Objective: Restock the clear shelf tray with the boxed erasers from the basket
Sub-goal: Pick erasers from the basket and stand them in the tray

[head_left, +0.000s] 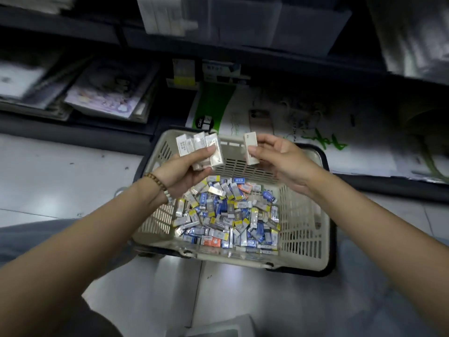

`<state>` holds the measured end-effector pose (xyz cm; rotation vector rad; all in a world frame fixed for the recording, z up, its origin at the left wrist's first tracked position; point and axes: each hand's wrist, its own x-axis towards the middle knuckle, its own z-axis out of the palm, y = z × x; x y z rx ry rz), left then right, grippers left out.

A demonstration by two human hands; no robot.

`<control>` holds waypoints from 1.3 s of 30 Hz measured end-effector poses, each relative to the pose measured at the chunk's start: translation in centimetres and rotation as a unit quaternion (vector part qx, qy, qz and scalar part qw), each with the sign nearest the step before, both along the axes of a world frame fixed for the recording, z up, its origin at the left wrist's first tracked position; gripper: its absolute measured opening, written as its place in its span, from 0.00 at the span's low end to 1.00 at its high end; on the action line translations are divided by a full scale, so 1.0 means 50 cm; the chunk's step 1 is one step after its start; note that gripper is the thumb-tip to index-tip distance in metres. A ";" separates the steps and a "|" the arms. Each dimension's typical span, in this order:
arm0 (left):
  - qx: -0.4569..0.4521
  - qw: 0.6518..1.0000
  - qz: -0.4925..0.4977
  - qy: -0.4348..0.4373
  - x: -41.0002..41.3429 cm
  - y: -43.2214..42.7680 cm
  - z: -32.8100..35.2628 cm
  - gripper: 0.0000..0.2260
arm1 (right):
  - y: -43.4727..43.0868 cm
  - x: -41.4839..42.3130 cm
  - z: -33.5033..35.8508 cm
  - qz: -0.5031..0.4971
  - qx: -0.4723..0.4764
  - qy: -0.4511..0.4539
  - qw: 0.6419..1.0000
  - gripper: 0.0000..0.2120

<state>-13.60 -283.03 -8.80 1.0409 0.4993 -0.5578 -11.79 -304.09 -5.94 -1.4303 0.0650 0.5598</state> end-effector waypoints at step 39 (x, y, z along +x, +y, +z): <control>0.072 0.973 0.066 -0.208 0.263 0.181 0.342 0.24 | 0.156 0.337 0.361 0.043 -0.144 -0.205 0.967 0.14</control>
